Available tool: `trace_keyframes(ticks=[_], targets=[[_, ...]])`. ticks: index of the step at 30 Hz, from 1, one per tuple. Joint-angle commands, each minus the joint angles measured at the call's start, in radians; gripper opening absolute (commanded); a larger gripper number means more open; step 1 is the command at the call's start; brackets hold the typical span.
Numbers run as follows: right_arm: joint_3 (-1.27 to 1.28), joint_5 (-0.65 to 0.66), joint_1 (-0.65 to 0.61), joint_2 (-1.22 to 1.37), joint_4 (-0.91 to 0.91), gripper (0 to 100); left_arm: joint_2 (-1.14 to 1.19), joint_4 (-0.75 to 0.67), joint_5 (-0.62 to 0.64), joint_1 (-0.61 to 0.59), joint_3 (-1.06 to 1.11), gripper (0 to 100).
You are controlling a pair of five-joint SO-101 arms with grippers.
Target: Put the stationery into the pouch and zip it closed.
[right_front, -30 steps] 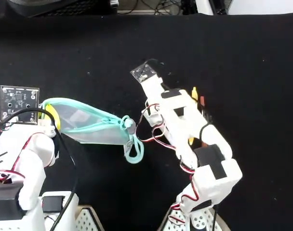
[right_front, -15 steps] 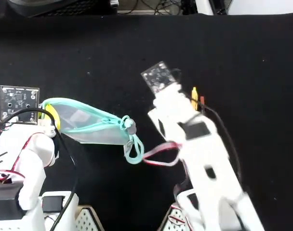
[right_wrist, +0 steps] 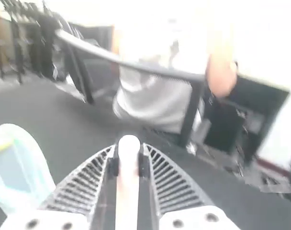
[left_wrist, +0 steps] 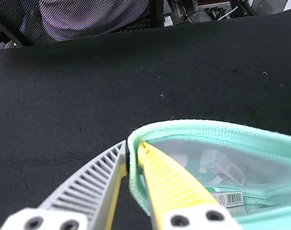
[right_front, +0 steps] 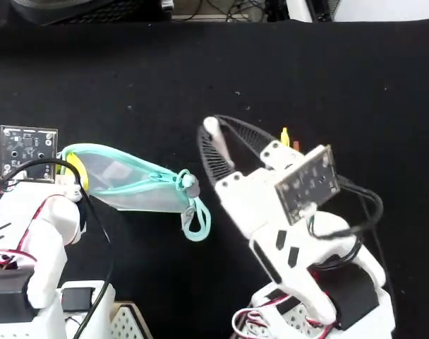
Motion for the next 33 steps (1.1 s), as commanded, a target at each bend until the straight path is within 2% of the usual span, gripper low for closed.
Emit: trace_keyframes(ticks=[1,8,15,22,26,33], targets=[[-0.05,-0.015,-0.069,-0.004,-0.109,1.2,0.025,0.009,-0.005,-0.005,0.166,5],[-0.053,-0.008,-0.264,-0.002,-0.187,1.2,0.023,0.009,-0.005,-0.005,0.166,5],[-0.051,-0.008,-0.269,0.008,-0.443,1.2,0.023,0.009,-0.005,-0.005,0.166,5],[-0.102,-0.015,-0.27,0.183,-0.614,1.2,0.023,0.009,-0.006,-0.005,0.166,5],[-0.189,-0.017,-0.281,0.295,-0.629,1.2,0.023,0.009,-0.009,-0.005,0.166,5],[-0.203,-0.017,-0.407,0.329,-0.605,1.2,0.023,0.009,-0.009,-0.005,0.166,5]])
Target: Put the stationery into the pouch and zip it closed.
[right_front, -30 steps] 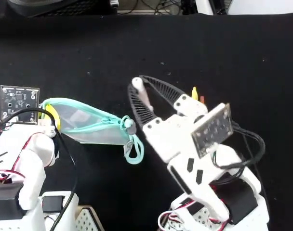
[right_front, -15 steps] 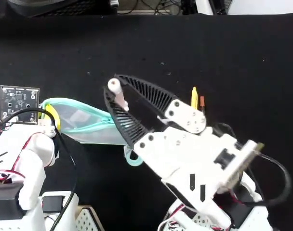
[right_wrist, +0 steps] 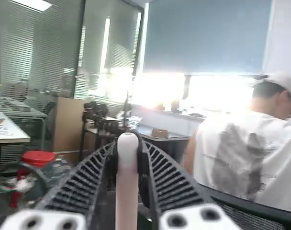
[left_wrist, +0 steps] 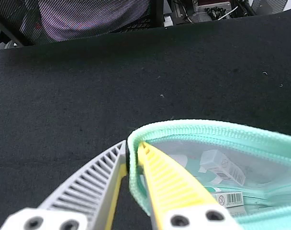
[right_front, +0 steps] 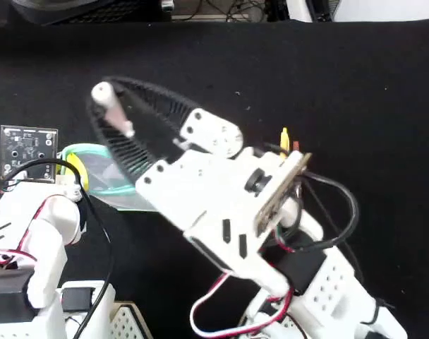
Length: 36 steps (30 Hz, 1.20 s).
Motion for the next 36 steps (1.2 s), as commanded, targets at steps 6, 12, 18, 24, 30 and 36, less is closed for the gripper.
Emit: trace_keyframes(ticks=[6,12,18,24,30,36], targets=[[-0.031,-0.005,-0.038,0.004,0.057,1.2,0.023,0.009,-0.009,-0.005,0.166,5],[0.124,0.002,-0.023,0.001,0.097,1.2,0.023,0.009,-0.011,-0.007,0.166,4],[0.262,0.002,0.075,-0.084,0.101,1.2,0.025,0.009,-0.011,-0.007,0.168,5],[0.32,0.002,0.083,-0.225,0.328,1.3,0.026,0.009,-0.011,-0.007,0.168,5],[0.3,0.003,0.081,-0.211,0.523,16.7,0.029,0.009,-0.011,-0.007,0.168,5],[0.073,0.003,0.08,-0.127,0.75,29.6,0.029,0.009,-0.011,-0.007,0.168,5]])
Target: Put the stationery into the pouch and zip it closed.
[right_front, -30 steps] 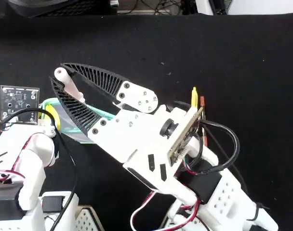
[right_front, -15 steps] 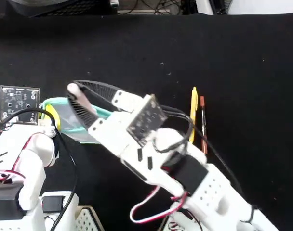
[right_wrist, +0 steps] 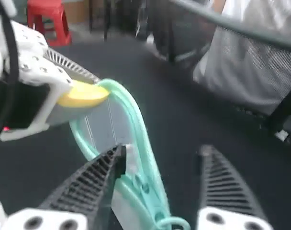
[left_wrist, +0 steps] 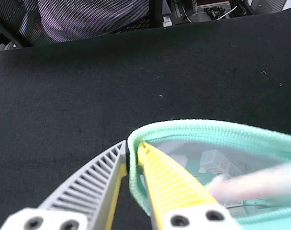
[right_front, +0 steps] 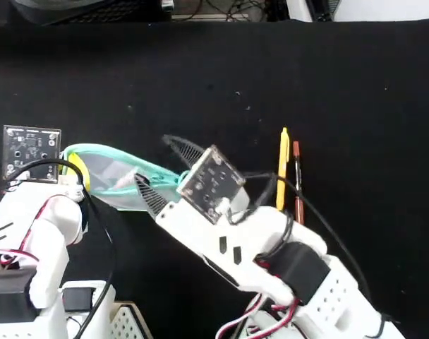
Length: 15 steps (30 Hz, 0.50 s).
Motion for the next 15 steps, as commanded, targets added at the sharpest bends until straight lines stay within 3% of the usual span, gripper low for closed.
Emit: trace_keyframes(ticks=[1,7,11,15], targets=[[-0.206,0.005,0.014,0.031,0.121,29.6,0.029,0.009,-0.011,-0.007,0.168,5],[-0.596,0.005,0.068,0.031,0.307,29.5,0.031,0.009,-0.011,-0.007,0.168,5],[-0.679,0.005,0.331,0.031,0.417,20.8,0.031,0.009,-0.011,-0.007,0.168,5],[-0.47,-0.003,0.58,0.045,0.486,5.2,0.031,0.009,-0.011,-0.007,0.168,5]])
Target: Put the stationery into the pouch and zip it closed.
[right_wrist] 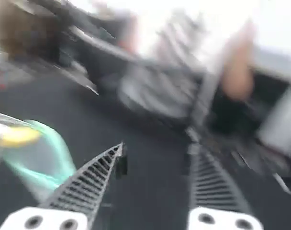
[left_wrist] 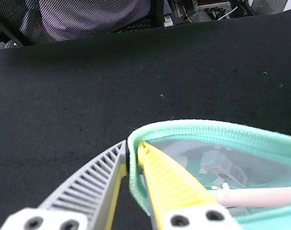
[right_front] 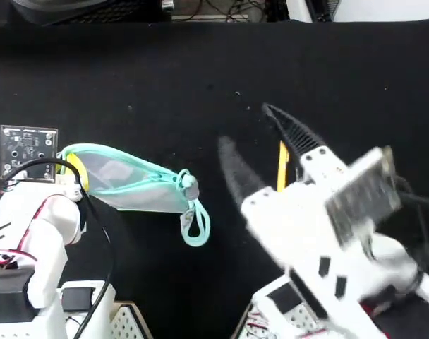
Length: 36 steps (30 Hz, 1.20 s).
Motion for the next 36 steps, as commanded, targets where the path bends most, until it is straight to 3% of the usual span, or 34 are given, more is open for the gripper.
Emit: trace_keyframes(ticks=[1,4,9,16,21,27,36], targets=[[0.206,-0.005,0.215,0.035,0.023,3.4,0.031,0.009,-0.011,-0.007,0.168,5],[0.466,-0.006,0.333,0.094,-0.083,6.9,0.031,0.009,-0.011,-0.007,0.168,5],[0.74,0.0,0.425,0.3,-0.416,22.7,0.031,0.009,-0.008,-0.007,0.168,5],[0.707,-0.008,0.428,0.693,-0.703,12.3,0.031,0.009,-0.006,-0.007,0.168,5],[0.481,-0.003,0.482,0.955,-0.674,12.2,0.025,0.009,-0.006,-0.007,0.168,5],[0.142,-0.006,0.519,1.222,-0.497,17.6,0.023,0.009,-0.009,-0.007,0.168,5],[-0.251,0.0,0.54,1.543,-0.313,17.7,0.021,0.009,-0.011,-0.007,0.168,5]])
